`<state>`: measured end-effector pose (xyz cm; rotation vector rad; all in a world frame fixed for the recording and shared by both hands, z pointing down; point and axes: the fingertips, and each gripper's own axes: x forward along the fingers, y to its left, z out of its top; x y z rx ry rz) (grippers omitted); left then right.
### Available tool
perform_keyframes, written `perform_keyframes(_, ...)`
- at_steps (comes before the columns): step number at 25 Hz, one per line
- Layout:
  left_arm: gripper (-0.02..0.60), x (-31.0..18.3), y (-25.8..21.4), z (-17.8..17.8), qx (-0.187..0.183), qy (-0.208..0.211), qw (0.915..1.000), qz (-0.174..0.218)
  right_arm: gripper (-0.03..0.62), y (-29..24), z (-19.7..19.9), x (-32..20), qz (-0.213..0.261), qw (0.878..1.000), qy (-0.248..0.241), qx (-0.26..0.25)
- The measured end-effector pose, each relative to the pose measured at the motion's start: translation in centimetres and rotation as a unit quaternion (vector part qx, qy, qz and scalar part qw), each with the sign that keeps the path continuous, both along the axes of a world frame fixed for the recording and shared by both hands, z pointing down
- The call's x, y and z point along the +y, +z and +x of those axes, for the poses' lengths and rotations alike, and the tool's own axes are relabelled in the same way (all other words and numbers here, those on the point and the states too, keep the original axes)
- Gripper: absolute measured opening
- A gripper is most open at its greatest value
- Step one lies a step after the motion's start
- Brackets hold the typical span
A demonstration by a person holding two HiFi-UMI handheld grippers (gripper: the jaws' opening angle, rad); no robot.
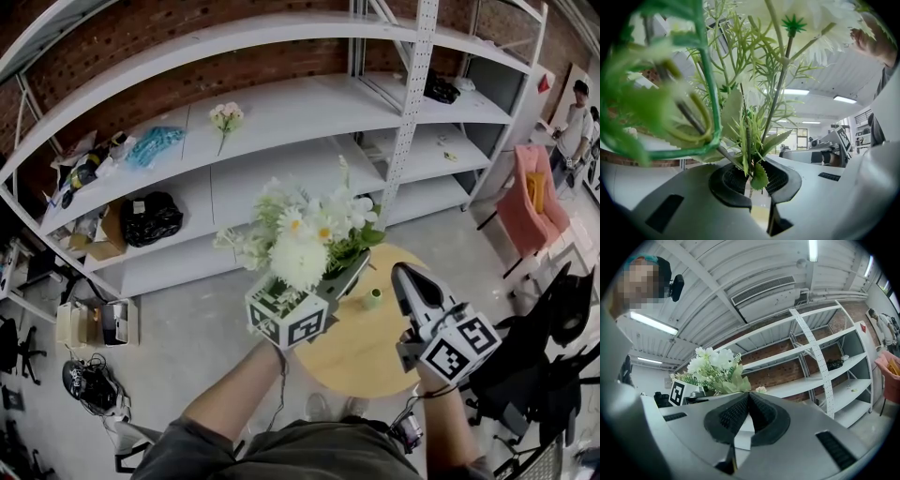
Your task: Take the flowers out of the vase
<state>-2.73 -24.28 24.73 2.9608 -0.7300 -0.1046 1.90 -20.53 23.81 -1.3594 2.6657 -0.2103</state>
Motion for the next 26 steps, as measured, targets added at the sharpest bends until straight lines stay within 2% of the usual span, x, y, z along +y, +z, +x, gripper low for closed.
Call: perform_keyframes(26,0.052,-1.1,0.7,-0.2,-0.008,-0.011,0.9999,-0.006,0.014,0.8,-0.1,-1.2,-0.012,1.000,-0.010,-0.009)
